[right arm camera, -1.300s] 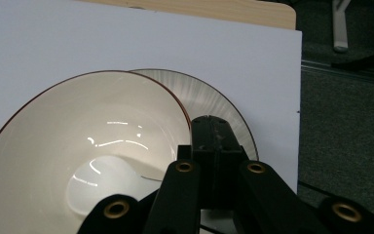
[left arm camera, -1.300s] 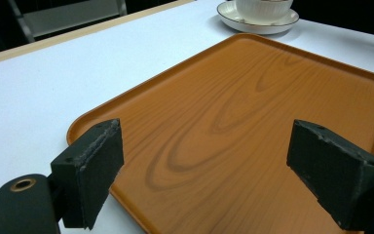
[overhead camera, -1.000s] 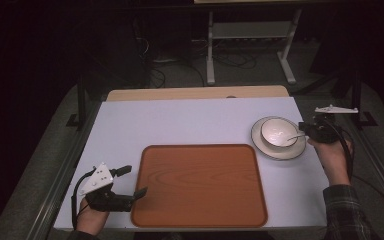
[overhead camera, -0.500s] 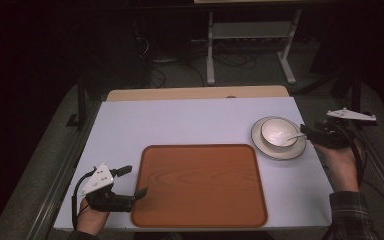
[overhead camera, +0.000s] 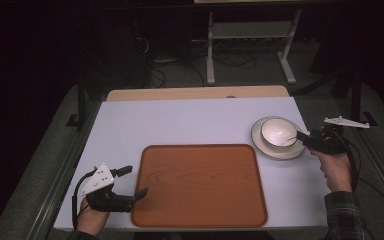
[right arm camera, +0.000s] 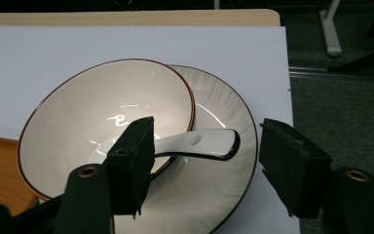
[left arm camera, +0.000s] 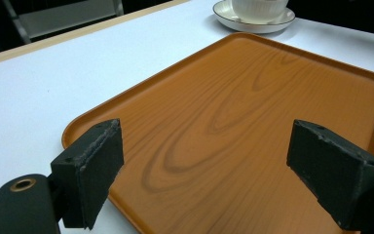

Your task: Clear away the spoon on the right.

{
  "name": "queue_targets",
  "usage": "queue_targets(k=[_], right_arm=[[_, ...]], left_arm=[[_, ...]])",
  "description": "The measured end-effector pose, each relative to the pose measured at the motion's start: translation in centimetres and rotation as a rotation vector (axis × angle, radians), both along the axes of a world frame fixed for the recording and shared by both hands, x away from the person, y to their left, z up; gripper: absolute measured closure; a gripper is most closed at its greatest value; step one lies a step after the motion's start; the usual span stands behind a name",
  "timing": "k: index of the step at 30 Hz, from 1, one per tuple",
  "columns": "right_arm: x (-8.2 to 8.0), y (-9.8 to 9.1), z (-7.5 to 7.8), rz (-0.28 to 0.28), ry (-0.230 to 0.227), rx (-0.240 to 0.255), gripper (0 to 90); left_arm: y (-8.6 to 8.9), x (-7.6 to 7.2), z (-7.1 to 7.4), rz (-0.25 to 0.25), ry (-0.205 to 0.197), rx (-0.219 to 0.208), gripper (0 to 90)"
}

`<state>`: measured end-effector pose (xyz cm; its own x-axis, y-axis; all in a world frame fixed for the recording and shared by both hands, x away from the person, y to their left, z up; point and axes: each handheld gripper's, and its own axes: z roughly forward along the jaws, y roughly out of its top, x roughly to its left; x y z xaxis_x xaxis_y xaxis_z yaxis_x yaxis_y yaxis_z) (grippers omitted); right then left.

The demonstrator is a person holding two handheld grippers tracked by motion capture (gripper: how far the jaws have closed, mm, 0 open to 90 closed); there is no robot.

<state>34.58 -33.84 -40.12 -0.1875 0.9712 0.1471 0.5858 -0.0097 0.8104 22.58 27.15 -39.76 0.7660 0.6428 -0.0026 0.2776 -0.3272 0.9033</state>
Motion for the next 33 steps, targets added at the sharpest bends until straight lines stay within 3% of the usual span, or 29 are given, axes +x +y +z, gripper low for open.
queue_targets(k=[7, 19, 33], right_arm=[[0.5, 0.0, -0.6, 0.012, 0.004, 0.040, 36.0], [1.3, 0.9, -1.5, 0.039, 0.042, 0.046, 36.4], [1.8, 0.8, -1.7, 0.039, 0.039, 0.066, 45.7]], left_arm=[[-0.1, 0.0, 0.0, -0.003, 0.001, 0.004, 12.8], [0.0, 0.0, 0.0, -0.004, -0.001, 0.008, 12.8], [0.0, -0.1, 0.0, -0.003, -0.002, 0.009, 12.8]])
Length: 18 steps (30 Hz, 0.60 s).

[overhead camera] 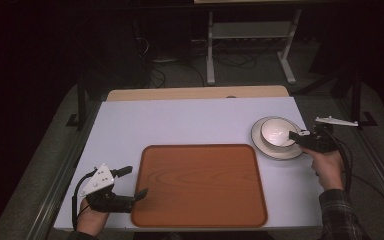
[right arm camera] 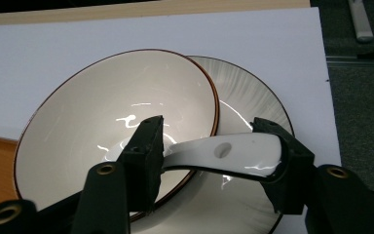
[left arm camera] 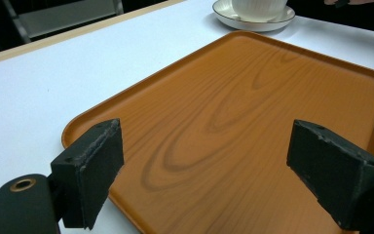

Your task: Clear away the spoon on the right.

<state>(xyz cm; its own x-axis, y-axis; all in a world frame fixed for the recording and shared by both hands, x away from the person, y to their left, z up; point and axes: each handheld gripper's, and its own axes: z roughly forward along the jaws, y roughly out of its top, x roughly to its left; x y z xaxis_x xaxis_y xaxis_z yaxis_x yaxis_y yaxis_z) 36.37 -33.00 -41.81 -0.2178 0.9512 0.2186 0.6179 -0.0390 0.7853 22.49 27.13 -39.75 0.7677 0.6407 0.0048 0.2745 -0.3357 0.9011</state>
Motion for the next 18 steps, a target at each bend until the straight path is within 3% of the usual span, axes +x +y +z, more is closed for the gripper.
queue_targets(k=[18], right_arm=[[-0.5, 0.6, 1.8, 0.009, -0.071, -0.007, 61.7]], left_arm=[[0.0, 0.0, 0.0, 0.000, -0.002, 0.000, 12.8]])
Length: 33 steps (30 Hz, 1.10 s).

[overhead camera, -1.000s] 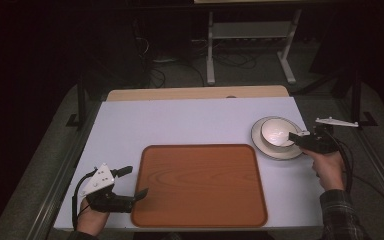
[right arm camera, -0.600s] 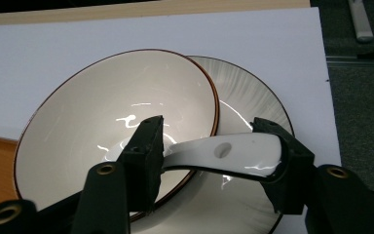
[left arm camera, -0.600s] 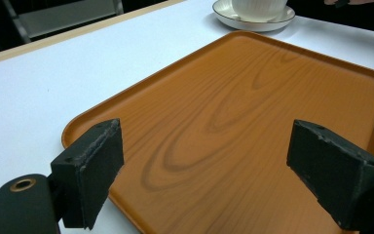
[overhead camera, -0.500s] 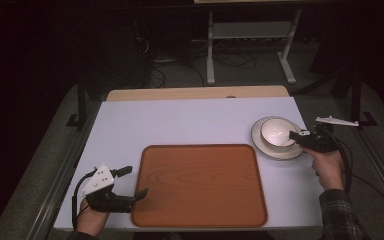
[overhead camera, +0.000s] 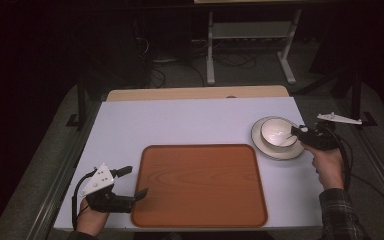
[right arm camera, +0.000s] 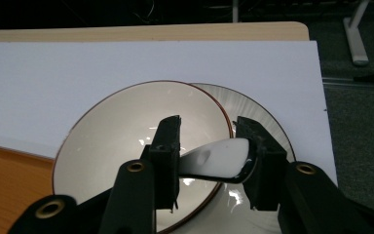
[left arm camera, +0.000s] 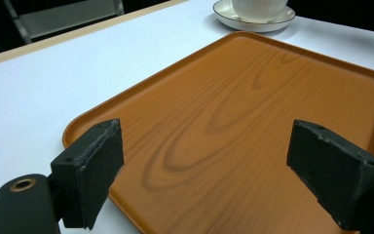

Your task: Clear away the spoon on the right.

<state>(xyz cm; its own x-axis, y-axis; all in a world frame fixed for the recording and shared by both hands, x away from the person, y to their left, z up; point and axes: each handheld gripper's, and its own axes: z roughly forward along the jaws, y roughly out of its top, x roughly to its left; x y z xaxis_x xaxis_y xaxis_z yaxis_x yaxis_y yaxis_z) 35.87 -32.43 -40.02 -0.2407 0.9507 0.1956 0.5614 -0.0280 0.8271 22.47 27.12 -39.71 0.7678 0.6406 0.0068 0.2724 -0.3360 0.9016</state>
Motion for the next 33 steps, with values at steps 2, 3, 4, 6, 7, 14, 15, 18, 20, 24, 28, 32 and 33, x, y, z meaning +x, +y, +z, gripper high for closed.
queue_targets(k=[2, 3, 4, 6, 7, 14, 15, 18, 20, 24, 28, 32, 33], right_arm=[[-0.1, 0.2, 0.3, 0.009, -0.010, -0.004, 63.4], [-0.1, 0.2, 0.3, 0.009, -0.010, -0.004, 63.4], [-0.1, 0.3, 0.4, 0.012, -0.014, -0.006, 63.9], [-0.2, 0.5, 0.6, 0.019, -0.019, -0.010, 65.6], [-0.2, 0.5, 0.7, 0.024, -0.022, -0.009, 66.5], [-0.4, 0.9, 1.4, 0.055, -0.041, 0.005, 73.2], [-0.4, 0.9, 1.4, 0.055, -0.041, 0.005, 73.2], [-0.4, 1.2, 1.8, 0.076, -0.054, 0.016, 77.9], [-0.5, 1.2, 1.9, 0.079, -0.059, 0.018, 79.2], [-0.5, 1.3, 2.3, 0.093, -0.075, 0.024, 83.0], [-0.4, 1.4, 2.3, 0.107, -0.076, 0.035, 83.2], [-0.4, 1.4, 2.6, 0.112, -0.089, 0.039, 83.2], [-0.3, 1.5, 2.9, 0.114, -0.096, 0.040, 83.3]], left_arm=[[0.0, 0.0, 0.0, 0.000, 0.000, 0.000, 12.8], [0.0, 0.0, 0.0, 0.000, 0.000, 0.000, 12.8], [0.0, 0.0, 0.0, 0.000, 0.000, -0.001, 12.8], [0.0, 0.0, 0.0, 0.001, -0.001, -0.002, 12.8], [0.0, 0.0, 0.0, 0.001, -0.001, -0.002, 12.8], [0.0, 0.0, 0.0, 0.002, -0.002, -0.004, 12.8], [0.0, 0.0, 0.0, 0.002, -0.002, -0.003, 12.8], [0.0, 0.0, 0.0, 0.003, -0.001, -0.004, 12.8], [0.0, 0.0, 0.0, 0.003, -0.002, -0.004, 12.8], [0.0, 0.0, 0.0, 0.003, -0.002, -0.004, 12.8], [0.0, 0.0, 0.0, 0.003, -0.002, -0.004, 12.8], [0.0, 0.0, 0.0, 0.004, -0.002, -0.005, 12.8], [0.1, 0.0, 0.0, 0.005, -0.001, -0.004, 12.8]])
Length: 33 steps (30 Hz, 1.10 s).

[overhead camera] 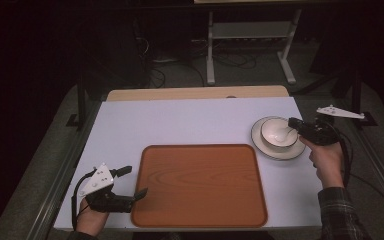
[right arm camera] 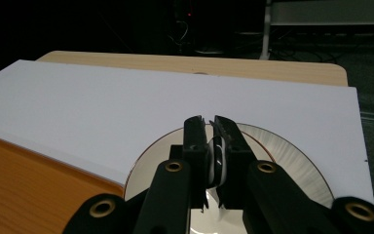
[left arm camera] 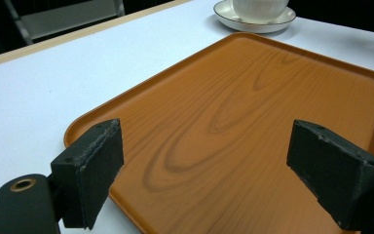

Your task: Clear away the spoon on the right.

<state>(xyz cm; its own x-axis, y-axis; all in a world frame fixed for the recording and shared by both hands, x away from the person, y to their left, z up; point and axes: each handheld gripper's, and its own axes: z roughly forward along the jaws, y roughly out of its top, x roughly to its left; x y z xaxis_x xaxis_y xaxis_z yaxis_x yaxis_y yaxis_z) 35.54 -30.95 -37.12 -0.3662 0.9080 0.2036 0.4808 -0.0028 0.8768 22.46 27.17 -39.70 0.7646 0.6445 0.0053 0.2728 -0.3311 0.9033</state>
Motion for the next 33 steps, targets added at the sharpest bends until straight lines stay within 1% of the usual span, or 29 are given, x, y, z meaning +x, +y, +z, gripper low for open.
queue_targets(k=[4, 7, 8, 10, 11, 16, 19, 24, 26, 27, 30, 33], right_arm=[[0.0, 0.0, 0.3, 0.001, -0.011, -0.001, 83.3], [-0.3, 0.0, 1.3, 0.004, -0.037, 0.002, 83.4], [-0.3, 0.0, 1.3, 0.004, -0.037, 0.002, 83.4], [-0.5, 0.1, 1.8, 0.011, -0.049, 0.001, 83.4], [-0.6, 0.2, 2.3, 0.016, -0.060, -0.005, 83.5], [-1.0, 0.5, 3.0, 0.027, -0.072, -0.009, 83.5], [-1.3, 0.9, 3.6, 0.039, -0.086, -0.021, 83.5], [-1.8, 1.6, 4.7, 0.066, -0.092, -0.041, 83.5], [-2.2, 2.2, 5.3, 0.091, -0.100, -0.047, 83.5], [-2.2, 2.2, 5.3, 0.091, -0.100, -0.047, 83.5], [-2.5, 2.8, 5.7, 0.119, -0.102, -0.051, 83.5], [-2.7, 3.2, 5.9, 0.145, -0.104, -0.040, 83.5]], left_arm=[[0.0, 0.0, 0.0, 0.000, -0.002, 0.000, 12.8], [0.0, 0.0, 0.0, 0.001, -0.002, 0.000, 12.8], [0.0, 0.0, 0.0, 0.002, -0.002, 0.000, 12.8], [0.0, 0.0, 0.0, 0.002, -0.002, 0.000, 12.8], [0.0, 0.0, 0.0, 0.001, -0.002, 0.000, 12.8], [0.0, 0.0, 0.0, 0.002, -0.002, 0.000, 12.8], [0.0, 0.0, 0.0, 0.003, -0.002, -0.001, 12.8], [0.1, 0.0, 0.0, 0.002, -0.002, -0.001, 12.8], [0.1, 0.0, 0.0, 0.003, -0.002, -0.002, 12.8], [0.1, 0.0, 0.0, 0.003, -0.002, -0.002, 12.8], [0.1, 0.0, 0.0, 0.002, -0.002, -0.001, 12.8], [0.1, 0.0, 0.0, 0.002, -0.002, -0.002, 12.8]])
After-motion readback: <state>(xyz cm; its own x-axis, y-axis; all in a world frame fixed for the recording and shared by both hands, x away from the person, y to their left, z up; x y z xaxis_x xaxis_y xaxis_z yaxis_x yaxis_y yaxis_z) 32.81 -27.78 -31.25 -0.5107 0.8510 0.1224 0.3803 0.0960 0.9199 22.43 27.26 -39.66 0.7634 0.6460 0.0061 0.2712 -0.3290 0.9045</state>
